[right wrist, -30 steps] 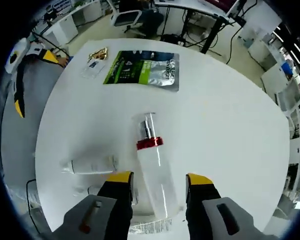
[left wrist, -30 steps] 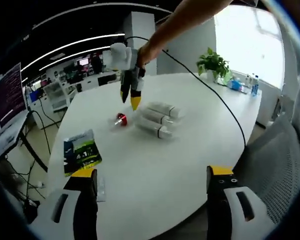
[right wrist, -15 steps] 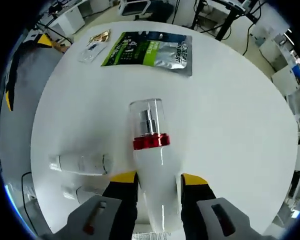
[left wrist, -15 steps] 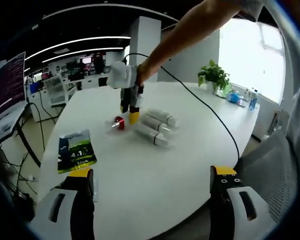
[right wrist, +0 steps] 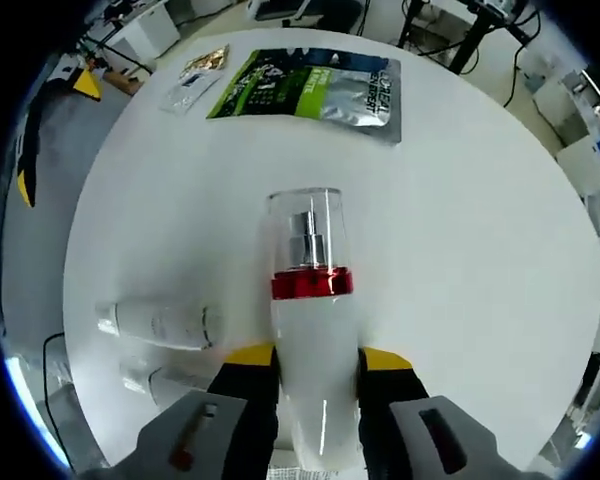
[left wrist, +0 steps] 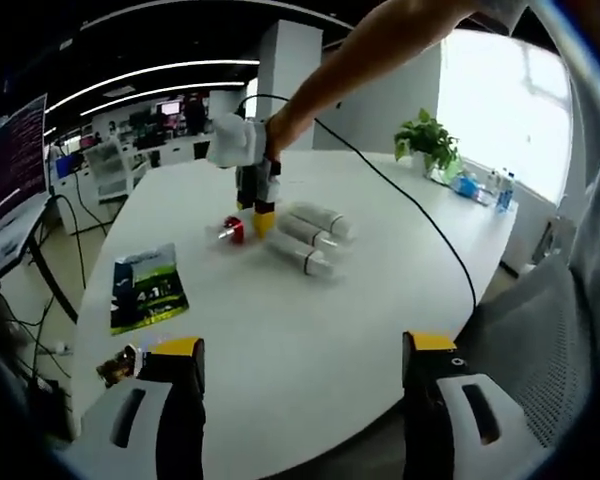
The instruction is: Arrange the skincare products in the storage area until every visible bottle or jar stands upright without overlapping.
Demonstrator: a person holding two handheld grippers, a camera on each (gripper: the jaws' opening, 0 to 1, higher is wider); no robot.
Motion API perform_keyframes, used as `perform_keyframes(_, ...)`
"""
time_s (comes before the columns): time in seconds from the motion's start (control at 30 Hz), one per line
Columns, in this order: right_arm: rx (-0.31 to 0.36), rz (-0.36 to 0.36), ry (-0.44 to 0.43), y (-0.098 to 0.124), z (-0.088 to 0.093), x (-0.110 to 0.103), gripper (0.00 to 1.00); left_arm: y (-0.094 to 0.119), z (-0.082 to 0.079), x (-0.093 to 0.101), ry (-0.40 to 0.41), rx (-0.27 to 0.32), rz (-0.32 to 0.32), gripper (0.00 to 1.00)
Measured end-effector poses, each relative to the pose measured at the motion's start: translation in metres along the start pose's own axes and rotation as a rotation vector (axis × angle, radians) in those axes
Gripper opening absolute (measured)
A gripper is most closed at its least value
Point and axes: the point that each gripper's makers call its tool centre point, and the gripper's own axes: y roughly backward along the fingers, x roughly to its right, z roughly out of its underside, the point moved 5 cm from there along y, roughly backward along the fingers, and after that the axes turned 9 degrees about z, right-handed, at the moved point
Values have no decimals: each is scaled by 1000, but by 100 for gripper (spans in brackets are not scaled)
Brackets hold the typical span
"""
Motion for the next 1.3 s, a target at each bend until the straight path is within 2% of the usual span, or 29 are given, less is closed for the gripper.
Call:
perform_keyframes(0.2,24,18,27,1,1,2,21,0,3,0,15,-18,2,68)
perform_keyframes(0.67,89,96,-55,11,6,8,19,1,6,-3,17,-37,-12,59)
perform_keyframes(0.7,109,108,-99,13,5,10,19,1,6,-3,16,-40,-12,58)
perform_keyframes(0.77,135,155,-132,18,6,16,19,1,7,-3,14,-43,-14,57)
perform_keyframes(0.87,206,200,-271,29,7,26,19,1,7,-4,10,-48,-20,55)
perform_keyframes(0.9,224,220,-293,33,7,29,19,1,7,-4,8,-48,-22,55)
perform_keyframes(1.03,329,323,-464,63,10,37,20,1,8,-5,-3,-57,-28,52)
perform_keyframes(1.13,423,362,-576,86,9,31,20,1,8,-5,-21,-68,-33,50)
perform_keyframes(1.17,453,390,-613,95,10,26,20,1,7,-5,-23,-63,-31,50)
perform_keyframes(1.3,544,425,-748,121,10,3,20,2,6,-5,-29,-57,-35,50)
